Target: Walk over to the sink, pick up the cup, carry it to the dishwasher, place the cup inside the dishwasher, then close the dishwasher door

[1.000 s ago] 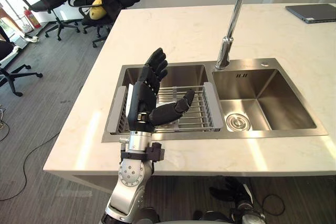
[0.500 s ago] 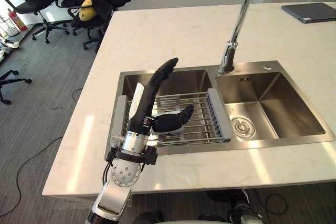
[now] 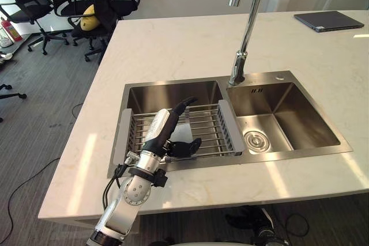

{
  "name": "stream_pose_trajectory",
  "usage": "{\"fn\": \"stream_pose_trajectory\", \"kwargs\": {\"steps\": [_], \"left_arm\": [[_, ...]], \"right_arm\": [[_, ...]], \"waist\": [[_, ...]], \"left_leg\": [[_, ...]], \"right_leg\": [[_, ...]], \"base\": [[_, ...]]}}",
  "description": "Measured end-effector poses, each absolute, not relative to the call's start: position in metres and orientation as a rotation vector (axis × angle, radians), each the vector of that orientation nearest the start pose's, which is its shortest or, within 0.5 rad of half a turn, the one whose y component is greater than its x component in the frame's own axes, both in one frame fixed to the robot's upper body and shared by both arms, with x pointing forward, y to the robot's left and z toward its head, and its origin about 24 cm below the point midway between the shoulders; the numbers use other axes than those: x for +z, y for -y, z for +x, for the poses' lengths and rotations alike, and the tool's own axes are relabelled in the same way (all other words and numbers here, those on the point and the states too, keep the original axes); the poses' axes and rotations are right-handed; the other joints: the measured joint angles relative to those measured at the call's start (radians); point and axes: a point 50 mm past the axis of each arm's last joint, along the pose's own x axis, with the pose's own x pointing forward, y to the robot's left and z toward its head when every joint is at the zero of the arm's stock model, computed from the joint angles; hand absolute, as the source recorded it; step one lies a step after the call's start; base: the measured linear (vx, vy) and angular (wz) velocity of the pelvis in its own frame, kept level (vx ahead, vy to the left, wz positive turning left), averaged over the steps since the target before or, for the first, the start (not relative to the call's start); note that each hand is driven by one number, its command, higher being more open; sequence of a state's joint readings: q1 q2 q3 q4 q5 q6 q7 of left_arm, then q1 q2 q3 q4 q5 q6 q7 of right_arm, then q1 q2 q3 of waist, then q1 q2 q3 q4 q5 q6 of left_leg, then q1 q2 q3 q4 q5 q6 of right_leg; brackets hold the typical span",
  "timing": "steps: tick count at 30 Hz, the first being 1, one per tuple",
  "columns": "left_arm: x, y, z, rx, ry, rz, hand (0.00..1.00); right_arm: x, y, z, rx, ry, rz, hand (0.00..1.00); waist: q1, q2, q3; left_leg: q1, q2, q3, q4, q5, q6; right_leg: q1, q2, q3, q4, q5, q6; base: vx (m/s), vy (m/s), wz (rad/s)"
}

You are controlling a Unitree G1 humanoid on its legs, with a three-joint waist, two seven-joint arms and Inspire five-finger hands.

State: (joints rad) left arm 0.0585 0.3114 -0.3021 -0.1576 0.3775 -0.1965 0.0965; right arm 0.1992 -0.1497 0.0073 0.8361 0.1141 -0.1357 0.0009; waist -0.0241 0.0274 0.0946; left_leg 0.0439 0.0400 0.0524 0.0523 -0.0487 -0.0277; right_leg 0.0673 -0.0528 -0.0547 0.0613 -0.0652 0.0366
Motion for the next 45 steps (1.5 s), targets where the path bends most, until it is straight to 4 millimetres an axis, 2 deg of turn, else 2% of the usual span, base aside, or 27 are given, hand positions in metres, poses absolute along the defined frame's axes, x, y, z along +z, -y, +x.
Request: {"fn": "stream_pose_trajectory", "kwargs": {"steps": [11, 22, 29, 39, 45], "left_arm": [[0.054, -0.127, 0.229, -0.280, 0.254, 0.741, 0.90], [0.054, -0.131, 0.240, -0.200, 0.258, 0.832, 0.90], [0.046, -0.151, 0.246, -0.128, 0.172, 0.901, 0.90], [0.047, -0.180, 0.251, -0.063, 0.117, 0.998, 0.90], [0.047, -0.188, 0.257, -0.037, 0.092, 1.011, 0.90]], "right_arm": [[-0.141, 0.209, 0.103, -0.146, -0.885, -0.037, 0.90], [-0.141, 0.207, 0.103, -0.137, -0.888, -0.047, 0.90], [-0.141, 0.207, 0.103, -0.139, -0.897, -0.044, 0.90], [-0.142, 0.207, 0.103, -0.133, -0.901, -0.048, 0.90], [-0.142, 0.207, 0.102, -0.126, -0.906, -0.045, 0.90]], "waist": [[-0.019, -0.001, -0.002], [-0.021, -0.002, -0.005], [-0.026, -0.003, -0.006], [-0.025, -0.004, -0.006], [-0.022, -0.004, -0.006]], "left_leg": [[0.003, -0.018, 0.005, -0.051, 0.033, 0.013], [0.007, -0.020, 0.014, -0.069, 0.035, 0.014], [0.008, -0.020, 0.027, -0.078, 0.038, 0.015], [0.008, -0.020, 0.029, -0.085, 0.038, 0.015], [0.008, -0.021, 0.029, -0.085, 0.038, 0.014]], "right_leg": [[0.007, -0.015, 0.003, -0.068, 0.045, 0.014], [0.009, -0.015, 0.010, -0.087, 0.052, 0.017], [0.006, -0.015, 0.022, -0.100, 0.061, 0.019], [0.004, -0.015, 0.024, -0.106, 0.061, 0.019], [0.004, -0.015, 0.024, -0.106, 0.061, 0.019]], "base": [[-0.02, 0.013, -0.01], [0.00, 0.000, -0.02], [-0.02, -0.007, -0.05], [0.00, 0.000, 0.00], [-0.02, -0.008, 0.00]]}}
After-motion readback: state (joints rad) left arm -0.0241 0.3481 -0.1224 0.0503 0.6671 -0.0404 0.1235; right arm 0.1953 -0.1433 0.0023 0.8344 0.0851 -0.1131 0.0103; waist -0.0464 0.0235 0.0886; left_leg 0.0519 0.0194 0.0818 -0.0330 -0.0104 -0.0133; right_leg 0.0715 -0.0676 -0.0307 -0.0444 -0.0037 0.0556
